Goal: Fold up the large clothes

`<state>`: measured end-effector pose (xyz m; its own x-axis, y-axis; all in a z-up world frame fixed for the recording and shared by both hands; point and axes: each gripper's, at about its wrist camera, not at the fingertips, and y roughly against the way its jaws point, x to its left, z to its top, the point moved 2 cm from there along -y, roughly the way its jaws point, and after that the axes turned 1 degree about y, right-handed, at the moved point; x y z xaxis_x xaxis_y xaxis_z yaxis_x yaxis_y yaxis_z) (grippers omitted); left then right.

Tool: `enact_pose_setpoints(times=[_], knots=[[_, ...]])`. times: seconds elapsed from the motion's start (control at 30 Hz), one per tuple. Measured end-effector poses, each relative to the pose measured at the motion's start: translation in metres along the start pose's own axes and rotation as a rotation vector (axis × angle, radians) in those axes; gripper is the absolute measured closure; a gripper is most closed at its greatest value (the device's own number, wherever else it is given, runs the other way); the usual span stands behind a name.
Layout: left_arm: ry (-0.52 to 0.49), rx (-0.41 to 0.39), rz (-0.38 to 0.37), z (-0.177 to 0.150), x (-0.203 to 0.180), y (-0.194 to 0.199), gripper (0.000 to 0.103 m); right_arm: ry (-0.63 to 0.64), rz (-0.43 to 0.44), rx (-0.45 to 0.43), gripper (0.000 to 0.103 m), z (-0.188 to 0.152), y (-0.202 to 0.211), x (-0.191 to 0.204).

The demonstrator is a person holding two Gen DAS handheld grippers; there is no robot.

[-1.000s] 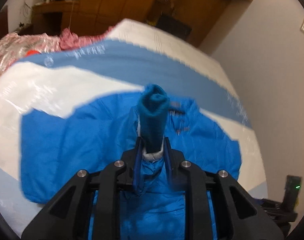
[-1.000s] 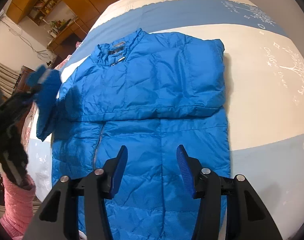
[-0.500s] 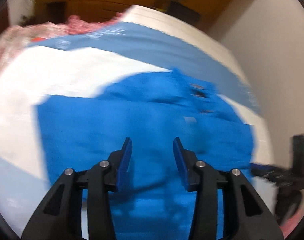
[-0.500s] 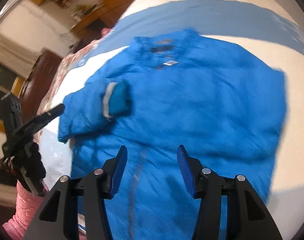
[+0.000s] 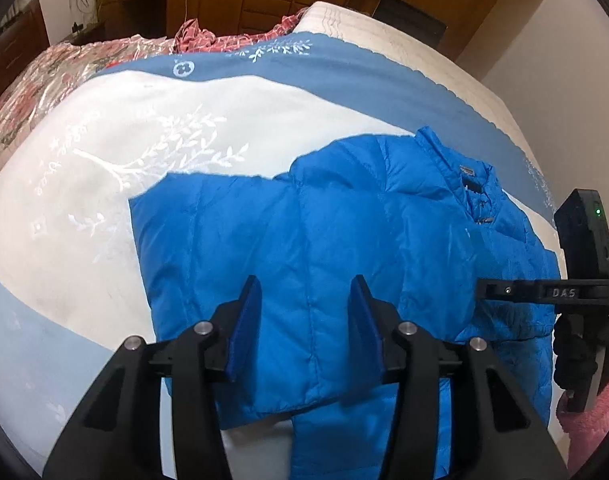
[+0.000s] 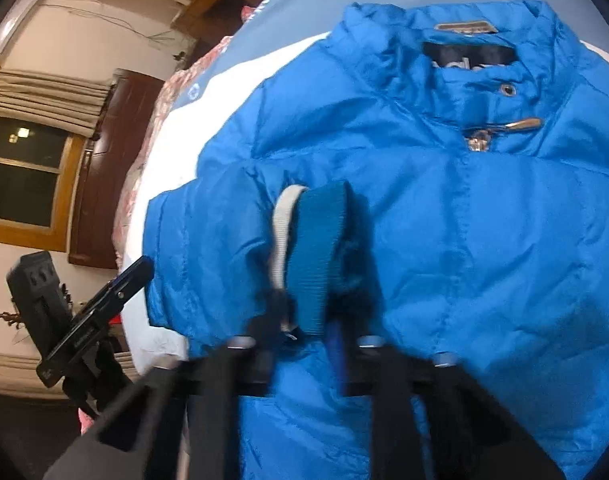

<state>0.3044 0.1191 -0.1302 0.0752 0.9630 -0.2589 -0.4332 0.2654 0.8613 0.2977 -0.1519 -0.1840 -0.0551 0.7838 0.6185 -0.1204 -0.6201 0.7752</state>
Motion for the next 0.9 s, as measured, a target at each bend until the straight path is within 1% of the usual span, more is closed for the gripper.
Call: enact_pose_setpoints(times=[0.13, 0.23, 0.33, 0.43, 0.5, 0.6, 0.67, 0.7, 0.8, 0.83, 0.9], knots=[[0.001, -0.032, -0.018, 0.007, -0.005, 0.013, 0.056, 0.024, -0.017, -0.081, 0.094, -0.006, 0.033, -0.002], [-0.016, -0.055, -0.032, 0.011, -0.015, 0.019, 0.056, 0.008, -0.052, -0.157, 0.095, -0.016, 0.075, -0.016], [-0.04, -0.064, -0.049, 0.013, -0.027, 0.02, 0.056, -0.033, -0.078, -0.21, 0.095, -0.025, 0.111, -0.039], [-0.066, -0.057, -0.069, 0.015, -0.043, 0.014, 0.056, -0.074, -0.161, -0.271, 0.095, -0.038, 0.15, -0.072], [-0.096, -0.048, -0.068, 0.015, -0.058, 0.007, 0.056, -0.123, -0.197, -0.308, 0.094, -0.05, 0.174, -0.096], [-0.128, -0.025, -0.072, 0.014, -0.073, -0.006, 0.056, -0.184, -0.235, -0.339, 0.095, -0.064, 0.197, -0.126], [-0.15, 0.004, -0.052, 0.013, -0.082, -0.022, 0.056, -0.215, -0.235, -0.34, 0.095, -0.068, 0.199, -0.138], [-0.156, 0.02, -0.037, 0.011, -0.084, -0.03, 0.056, -0.229, -0.252, -0.334, 0.095, -0.07, 0.197, -0.145], [-0.157, 0.112, 0.002, 0.004, -0.083, -0.068, 0.055, -0.266, -0.292, -0.282, 0.094, -0.076, 0.172, -0.162], [-0.168, 0.126, 0.02, 0.001, -0.081, -0.079, 0.054, -0.277, -0.296, -0.262, 0.094, -0.077, 0.163, -0.168], [-0.179, 0.113, 0.024, -0.001, -0.081, -0.083, 0.054, -0.295, -0.291, -0.233, 0.094, -0.081, 0.147, -0.177]])
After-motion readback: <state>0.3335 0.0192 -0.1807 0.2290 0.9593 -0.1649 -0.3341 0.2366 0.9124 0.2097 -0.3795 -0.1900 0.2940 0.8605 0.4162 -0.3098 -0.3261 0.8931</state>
